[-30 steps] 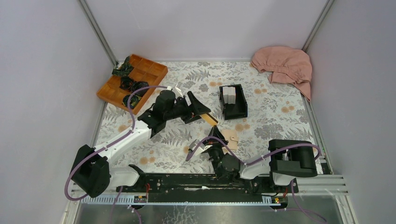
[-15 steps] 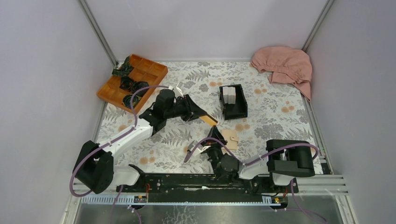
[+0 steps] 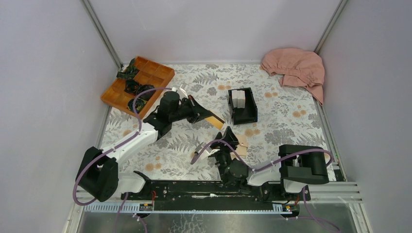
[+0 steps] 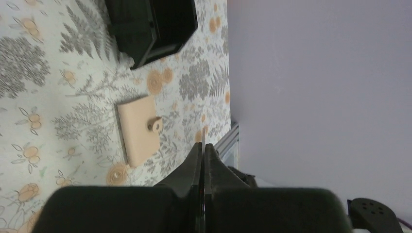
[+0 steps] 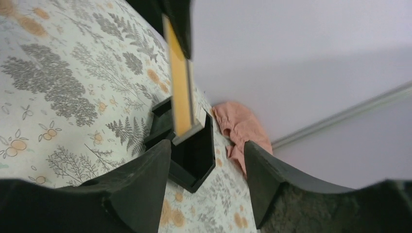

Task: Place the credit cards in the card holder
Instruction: Pick up the credit card from the storage box.

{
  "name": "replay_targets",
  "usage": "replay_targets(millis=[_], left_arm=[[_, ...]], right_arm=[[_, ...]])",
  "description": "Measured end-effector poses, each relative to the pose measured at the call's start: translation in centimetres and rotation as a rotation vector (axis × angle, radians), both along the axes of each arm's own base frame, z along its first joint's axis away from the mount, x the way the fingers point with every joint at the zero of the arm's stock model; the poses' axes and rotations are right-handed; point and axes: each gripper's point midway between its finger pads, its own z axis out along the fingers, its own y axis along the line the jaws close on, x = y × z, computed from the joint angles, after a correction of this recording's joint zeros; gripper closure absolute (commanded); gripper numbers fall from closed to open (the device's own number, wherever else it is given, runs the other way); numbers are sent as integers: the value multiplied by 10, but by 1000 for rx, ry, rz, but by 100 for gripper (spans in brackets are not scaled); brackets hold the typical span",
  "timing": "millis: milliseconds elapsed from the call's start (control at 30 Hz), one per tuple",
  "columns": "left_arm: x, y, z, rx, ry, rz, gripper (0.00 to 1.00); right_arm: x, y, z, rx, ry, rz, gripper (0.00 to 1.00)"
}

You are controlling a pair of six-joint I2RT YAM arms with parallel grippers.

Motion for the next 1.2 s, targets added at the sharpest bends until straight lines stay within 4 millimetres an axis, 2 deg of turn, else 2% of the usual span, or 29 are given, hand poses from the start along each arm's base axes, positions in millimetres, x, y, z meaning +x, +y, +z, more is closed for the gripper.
replay_targets(millis=[133,233,367,467,533,633,733,867,1200], left_arm=[[14,11,5,-5,-20,62,100],[23,17,12,-19,-42,91,100],[32,23,21,-37,-74,107,100],[37,27,28,-54,-113,102,100],[40,29,34,-67,-144,88,100],[40,28,39,-84,-187,51,100],[36,23,43,-98,-226,-7,100],[27,17,50,-122,-285,-84,100],[5,15,61,-181,-407,-227,100]], right_arm=[[-1,-15,19,120,16,-47,30],[-2,-27,45,285,44,-67,30],[-1,-33,70,474,105,-45,32],[10,-37,94,624,177,-12,33],[21,-46,110,726,218,-3,33],[31,-54,120,812,290,14,32],[35,-47,119,839,387,48,32],[37,-40,107,853,505,75,32],[65,-48,84,1024,779,120,32]])
